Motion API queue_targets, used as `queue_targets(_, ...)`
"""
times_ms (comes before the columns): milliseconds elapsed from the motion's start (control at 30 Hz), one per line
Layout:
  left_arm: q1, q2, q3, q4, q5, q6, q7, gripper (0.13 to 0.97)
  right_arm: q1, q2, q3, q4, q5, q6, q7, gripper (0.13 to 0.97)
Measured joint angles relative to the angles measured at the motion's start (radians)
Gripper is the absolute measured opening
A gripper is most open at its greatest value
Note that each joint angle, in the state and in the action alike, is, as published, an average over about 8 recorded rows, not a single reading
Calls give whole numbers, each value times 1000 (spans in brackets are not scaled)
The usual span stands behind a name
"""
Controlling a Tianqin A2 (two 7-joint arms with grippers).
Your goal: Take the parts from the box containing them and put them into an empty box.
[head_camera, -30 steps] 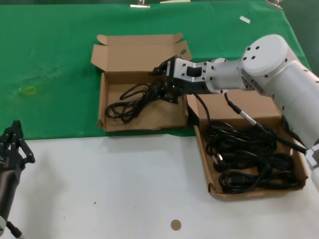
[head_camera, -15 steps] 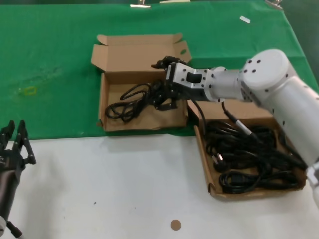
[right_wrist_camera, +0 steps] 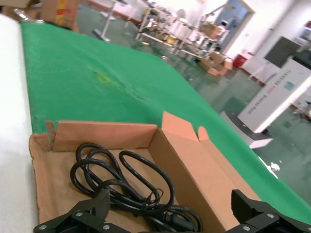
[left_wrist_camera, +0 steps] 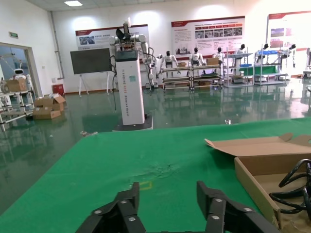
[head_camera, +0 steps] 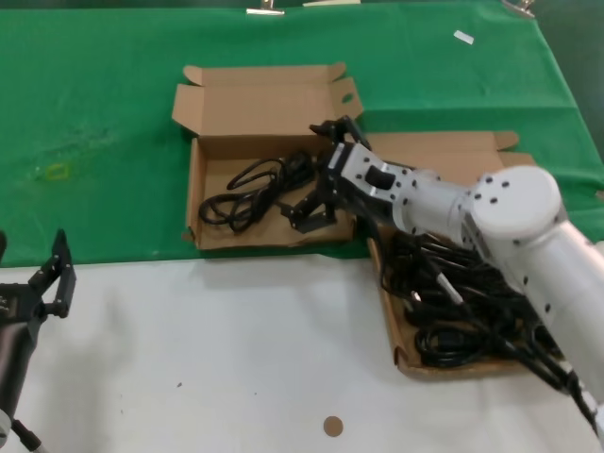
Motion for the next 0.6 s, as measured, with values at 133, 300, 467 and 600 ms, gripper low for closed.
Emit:
queue_targets(133, 0, 0, 0, 0, 0, 0, 0, 433, -64, 8, 26, 62, 23, 39, 21, 863)
queue_targets(300, 0, 0, 0, 0, 0, 0, 0, 533, -140, 17, 58, 136, 51, 85, 47, 881)
queue_targets(467, 0, 0, 0, 0, 0, 0, 1, 587, -220, 27, 91, 213, 80, 133, 73, 928)
queue_targets(600, 0, 0, 0, 0, 0, 0, 0, 693, -282, 34, 117, 273, 103, 171, 94, 956)
